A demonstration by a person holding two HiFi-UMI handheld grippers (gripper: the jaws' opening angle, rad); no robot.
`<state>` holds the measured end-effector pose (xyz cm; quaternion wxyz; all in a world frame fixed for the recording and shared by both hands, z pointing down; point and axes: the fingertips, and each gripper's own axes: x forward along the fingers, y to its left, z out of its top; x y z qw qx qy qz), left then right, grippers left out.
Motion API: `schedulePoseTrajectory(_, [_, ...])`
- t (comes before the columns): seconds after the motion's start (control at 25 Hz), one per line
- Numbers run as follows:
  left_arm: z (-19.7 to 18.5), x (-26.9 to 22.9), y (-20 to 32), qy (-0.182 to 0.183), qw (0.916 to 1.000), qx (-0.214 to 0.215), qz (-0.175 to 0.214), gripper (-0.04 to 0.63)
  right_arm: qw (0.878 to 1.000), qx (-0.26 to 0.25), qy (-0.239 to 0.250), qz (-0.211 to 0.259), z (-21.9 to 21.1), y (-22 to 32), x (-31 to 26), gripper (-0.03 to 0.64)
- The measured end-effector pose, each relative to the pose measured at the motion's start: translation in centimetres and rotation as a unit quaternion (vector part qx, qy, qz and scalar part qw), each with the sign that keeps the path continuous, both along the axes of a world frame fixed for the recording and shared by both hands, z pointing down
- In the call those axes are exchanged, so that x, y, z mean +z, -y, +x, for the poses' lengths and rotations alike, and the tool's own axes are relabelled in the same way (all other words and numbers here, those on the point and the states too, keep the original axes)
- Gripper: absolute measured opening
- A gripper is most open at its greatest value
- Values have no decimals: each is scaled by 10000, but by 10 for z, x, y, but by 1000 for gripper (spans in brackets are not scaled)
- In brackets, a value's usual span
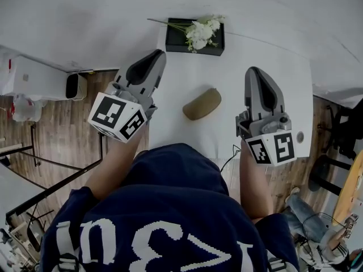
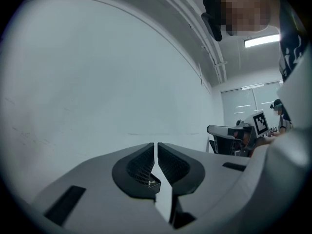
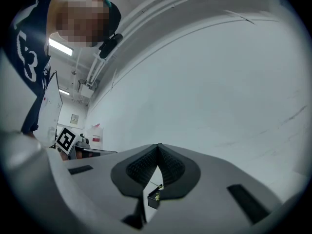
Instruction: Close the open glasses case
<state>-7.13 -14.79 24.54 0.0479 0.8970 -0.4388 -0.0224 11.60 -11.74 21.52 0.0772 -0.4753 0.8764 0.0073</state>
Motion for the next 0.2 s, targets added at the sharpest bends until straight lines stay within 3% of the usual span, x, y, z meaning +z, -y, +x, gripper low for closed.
schedulePoseTrajectory(0.2, [2,-6,-8,9,10000,-47,32,32,10000,-5,-65,52,0,-7,-6,23])
